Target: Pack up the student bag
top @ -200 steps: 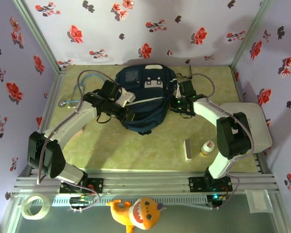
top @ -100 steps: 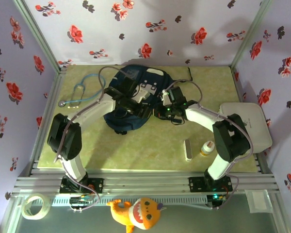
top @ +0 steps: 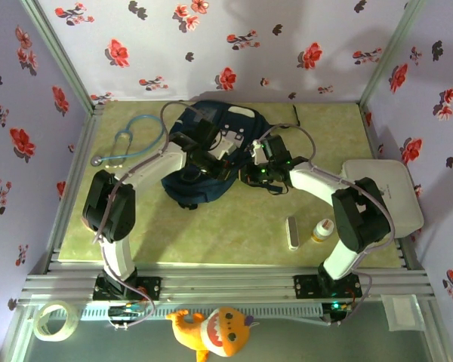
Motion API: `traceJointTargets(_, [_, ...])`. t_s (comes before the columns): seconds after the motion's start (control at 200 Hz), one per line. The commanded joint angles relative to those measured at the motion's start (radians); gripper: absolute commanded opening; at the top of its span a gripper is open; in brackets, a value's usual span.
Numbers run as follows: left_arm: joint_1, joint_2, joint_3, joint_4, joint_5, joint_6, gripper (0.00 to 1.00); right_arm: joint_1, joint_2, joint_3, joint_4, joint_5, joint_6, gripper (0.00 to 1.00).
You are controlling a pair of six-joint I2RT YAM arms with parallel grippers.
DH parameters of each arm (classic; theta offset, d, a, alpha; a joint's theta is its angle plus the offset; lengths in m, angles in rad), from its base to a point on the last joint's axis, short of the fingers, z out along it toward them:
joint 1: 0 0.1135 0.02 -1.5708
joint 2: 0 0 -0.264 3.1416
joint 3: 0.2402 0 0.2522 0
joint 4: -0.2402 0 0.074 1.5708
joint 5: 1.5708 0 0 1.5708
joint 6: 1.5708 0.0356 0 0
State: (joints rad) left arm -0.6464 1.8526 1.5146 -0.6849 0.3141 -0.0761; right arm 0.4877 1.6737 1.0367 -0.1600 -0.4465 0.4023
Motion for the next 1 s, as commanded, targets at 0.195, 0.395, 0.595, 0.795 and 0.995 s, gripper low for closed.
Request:
traceJointTargets(0.195, [0.002,-0.055,0.008,-0.173,-0.028,0.169,0.0,-0.1,-0.054,-0.009,-0.011,0.052,-0.047,0.0])
traceJointTargets(0.395, [0.002,-0.08,-0.003,-0.226,0.023,0.205,0.0,-0.113,-0.019,0.038,-0.048,0.145,-0.052,0.02])
traceJointTargets(0.595, [0.002,-0.11,-0.028,-0.226,0.055,0.209,0.0,-0.126,-0.008,0.051,-0.04,0.248,0.013,0.03])
traceJointTargets(0.795, [0.002,-0.115,-0.032,-0.254,0.067,0.205,0.0,-0.134,-0.006,0.074,-0.094,0.37,0.077,0.08])
traceJointTargets(0.995, [0.002,-0.118,-0.017,-0.189,0.071,0.149,0.12,-0.132,-0.073,0.016,-0.042,0.183,0.051,0.27])
